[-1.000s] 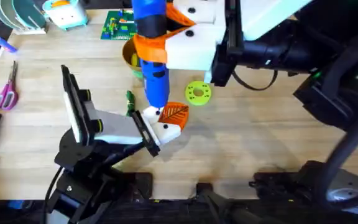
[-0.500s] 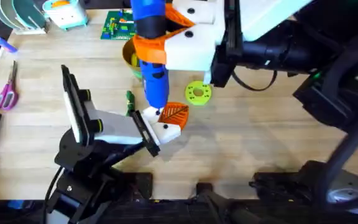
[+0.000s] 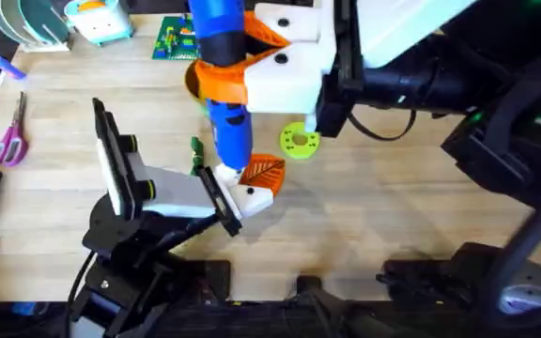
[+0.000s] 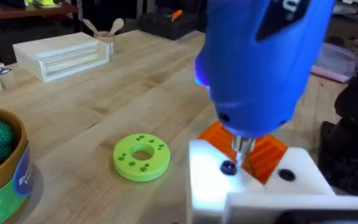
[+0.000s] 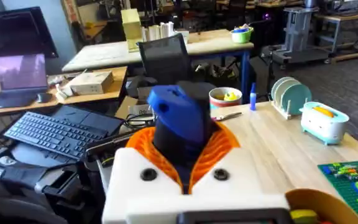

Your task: Pick up the gripper from the table and insert it into the empty holder that is missing its gripper. Then pick up a screw, insert it into the mounting hole, and use the screwdriver to tighten it. Finally, clean up the table by picking up the vegetable and placing it into the bucket.

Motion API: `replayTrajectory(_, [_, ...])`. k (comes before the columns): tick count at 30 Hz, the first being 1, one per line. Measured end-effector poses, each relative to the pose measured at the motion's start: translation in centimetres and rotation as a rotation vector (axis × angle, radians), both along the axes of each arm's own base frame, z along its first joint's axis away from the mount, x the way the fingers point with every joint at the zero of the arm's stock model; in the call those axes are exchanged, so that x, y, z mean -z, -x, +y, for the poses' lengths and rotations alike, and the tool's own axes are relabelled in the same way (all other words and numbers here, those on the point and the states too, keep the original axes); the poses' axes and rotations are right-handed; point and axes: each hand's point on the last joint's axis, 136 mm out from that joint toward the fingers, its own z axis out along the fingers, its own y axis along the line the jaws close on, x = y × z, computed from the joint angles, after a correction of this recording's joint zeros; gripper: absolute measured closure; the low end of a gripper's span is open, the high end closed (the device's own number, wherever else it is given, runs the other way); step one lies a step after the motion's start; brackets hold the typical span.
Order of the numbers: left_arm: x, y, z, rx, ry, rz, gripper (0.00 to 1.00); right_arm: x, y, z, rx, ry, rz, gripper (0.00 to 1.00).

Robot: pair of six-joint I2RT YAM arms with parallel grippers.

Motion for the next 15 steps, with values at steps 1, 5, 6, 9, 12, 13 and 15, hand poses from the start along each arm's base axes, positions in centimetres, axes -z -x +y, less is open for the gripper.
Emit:
replayTrajectory(1, [0.00, 0.00, 0.00, 0.000, 0.000, 0.000, 0.985, 0.00, 0.00, 0.00, 0.000, 0.000, 0.000, 0.976])
replayTrajectory(5, [0.00, 0.00, 0.00, 0.000, 0.000, 0.000, 0.985, 0.01, -0.01, 0.00, 0.000, 0.000, 0.000, 0.976])
replayTrajectory(6, [0.00, 0.00, 0.00, 0.000, 0.000, 0.000, 0.985, 0.05, -0.04, 0.04, 0.000, 0.001, 0.001, 0.976])
replayTrajectory(9, [0.00, 0.00, 0.00, 0.000, 0.000, 0.000, 0.985, 0.44, -0.28, 0.25, 0.000, 0.008, 0.008, 0.976])
replayTrajectory(12, [0.00, 0.00, 0.00, 0.000, 0.000, 0.000, 0.985, 0.70, -0.43, 0.38, 0.001, 0.012, 0.013, 0.976])
replayTrajectory(13, [0.00, 0.00, 0.00, 0.000, 0.000, 0.000, 0.985, 0.75, -0.45, 0.42, 0.000, 0.013, 0.014, 0.976])
replayTrajectory(15, [0.00, 0.01, 0.00, 0.000, 0.000, 0.000, 0.985, 0.77, -0.47, 0.42, 0.001, 0.013, 0.014, 0.976])
